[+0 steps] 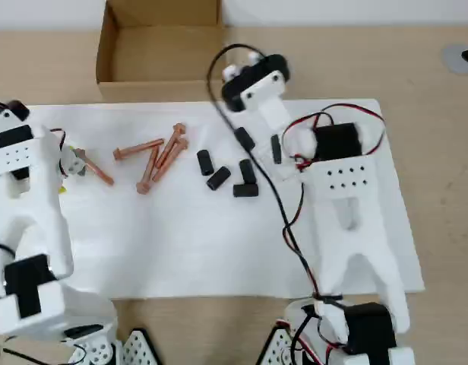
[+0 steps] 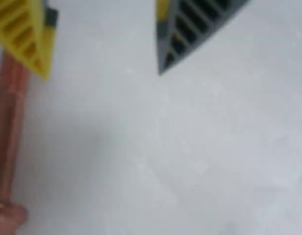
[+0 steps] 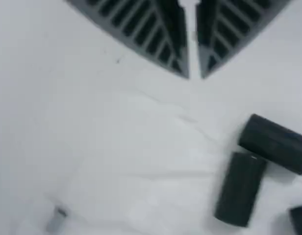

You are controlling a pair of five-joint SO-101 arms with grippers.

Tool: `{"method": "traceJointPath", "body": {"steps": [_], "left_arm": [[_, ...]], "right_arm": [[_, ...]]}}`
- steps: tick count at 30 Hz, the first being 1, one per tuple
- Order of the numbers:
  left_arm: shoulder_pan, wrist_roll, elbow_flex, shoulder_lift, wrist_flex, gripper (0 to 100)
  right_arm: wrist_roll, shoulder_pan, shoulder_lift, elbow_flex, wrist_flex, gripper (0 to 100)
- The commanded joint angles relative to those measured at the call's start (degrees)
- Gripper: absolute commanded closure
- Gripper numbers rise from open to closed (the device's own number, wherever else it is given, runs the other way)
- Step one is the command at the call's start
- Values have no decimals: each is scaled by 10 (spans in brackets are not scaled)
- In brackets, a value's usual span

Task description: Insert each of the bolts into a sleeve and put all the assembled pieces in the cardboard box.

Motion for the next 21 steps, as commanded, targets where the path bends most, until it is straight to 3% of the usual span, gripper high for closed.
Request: {"method": "traceJointPath", "body": {"steps": [1,11,21], "left_arm": [[11,-4,-47,16,-6,839],[14,21,-112,41,-5,839],[51,76,-94,44,-48,839]], "right_arm": [[13,-11,-1,-28,0,989],[14,-12,0,-12,-1,989],[13,-13,-4,13,4,989]]}}
